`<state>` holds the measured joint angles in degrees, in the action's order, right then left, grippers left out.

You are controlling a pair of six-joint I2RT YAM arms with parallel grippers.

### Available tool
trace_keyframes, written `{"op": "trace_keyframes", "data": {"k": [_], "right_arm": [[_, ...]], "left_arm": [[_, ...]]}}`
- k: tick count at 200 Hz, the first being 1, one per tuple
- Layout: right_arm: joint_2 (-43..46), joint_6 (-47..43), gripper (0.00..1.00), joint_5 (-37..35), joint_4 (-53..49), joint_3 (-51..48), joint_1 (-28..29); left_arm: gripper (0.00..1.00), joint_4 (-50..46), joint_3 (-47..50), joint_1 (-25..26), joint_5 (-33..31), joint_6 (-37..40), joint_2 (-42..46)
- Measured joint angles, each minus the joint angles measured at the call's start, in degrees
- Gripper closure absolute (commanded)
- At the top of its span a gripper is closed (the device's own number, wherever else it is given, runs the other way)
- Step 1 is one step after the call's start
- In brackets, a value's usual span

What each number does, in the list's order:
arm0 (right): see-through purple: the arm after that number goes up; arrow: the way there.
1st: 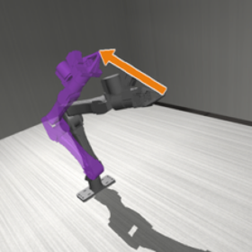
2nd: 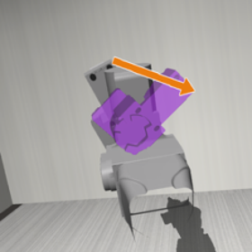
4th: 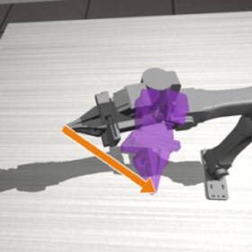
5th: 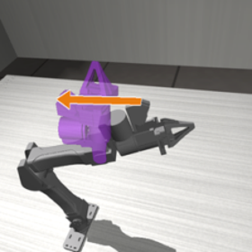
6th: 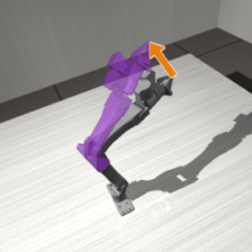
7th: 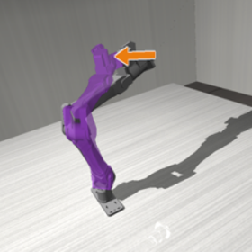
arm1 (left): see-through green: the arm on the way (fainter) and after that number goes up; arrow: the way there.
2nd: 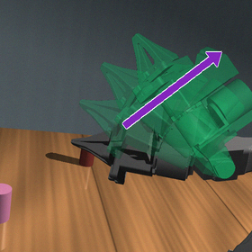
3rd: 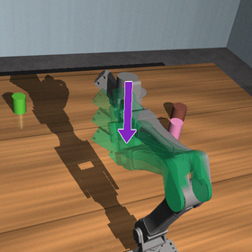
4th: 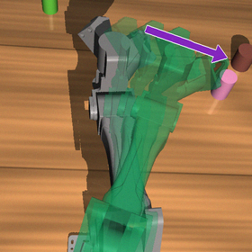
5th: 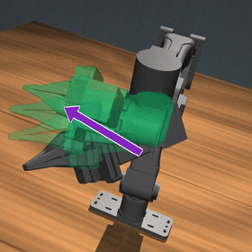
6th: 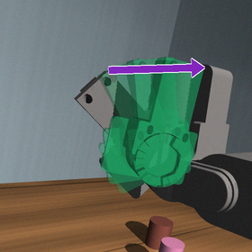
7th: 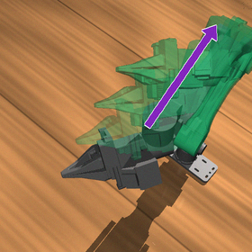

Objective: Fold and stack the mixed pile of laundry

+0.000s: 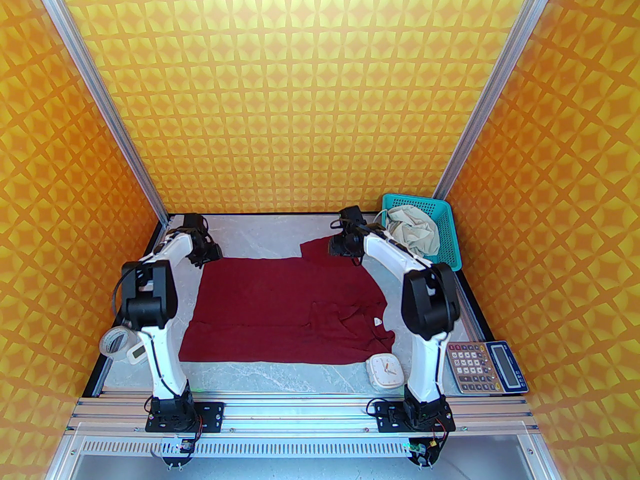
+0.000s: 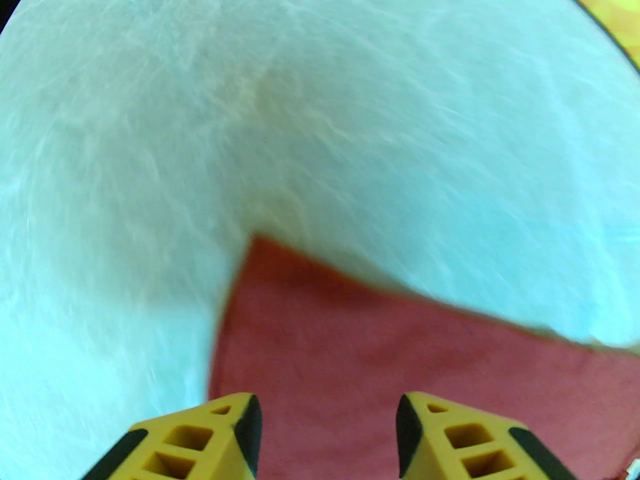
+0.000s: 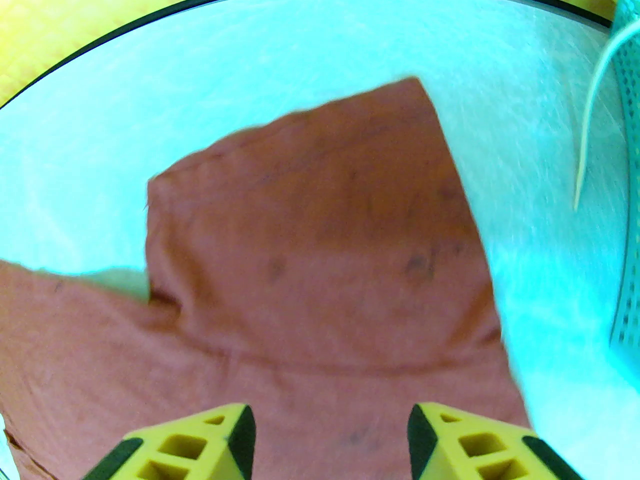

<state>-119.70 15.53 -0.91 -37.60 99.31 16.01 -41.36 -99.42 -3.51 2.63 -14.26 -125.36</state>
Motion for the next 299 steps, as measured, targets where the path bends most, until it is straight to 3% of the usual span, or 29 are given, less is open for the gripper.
{"op": "trace_keyframes", "data": {"k": [40,102,137,175,232,274,299], "right_arm": [[-5.9,-1.5,0.46,0.9,-1.1,7.1,-1.6],[-12.2,-2.1,0.45,1.7,-2.5,12.4,-2.2],[-13.3,-2.3,0.46,1.9,-2.9,14.2,-2.2],[-17.4,-3.9,0.45,-0.1,-5.4,20.2,-2.3],[-26.3,-4.4,0.45,-1.8,-11.9,32.2,-4.0],[-29.1,-3.5,0.48,-0.6,-15.3,35.5,-5.4],[-29.1,-3.0,0.58,-0.7,-15.8,35.4,-5.5]], "left_arm": [[0.47,-4.5,-9.2,-0.2,-1.5,2.6,-6.4],[0.45,-9.7,-12.3,-0.2,-4.4,5.4,-9.4],[0.59,-10.8,-13.7,-0.2,-5.3,6.5,-10.1],[0.79,-10.8,-14.7,-0.2,-5.7,7.1,-10.8],[1.0,-10.9,-15.7,-0.3,-5.7,7.4,-11.3],[1.0,-10.7,-15.7,-0.5,-5.7,8.0,-11.3],[1.0,-10.7,-15.7,-0.7,-5.7,8.4,-11.3]]}}
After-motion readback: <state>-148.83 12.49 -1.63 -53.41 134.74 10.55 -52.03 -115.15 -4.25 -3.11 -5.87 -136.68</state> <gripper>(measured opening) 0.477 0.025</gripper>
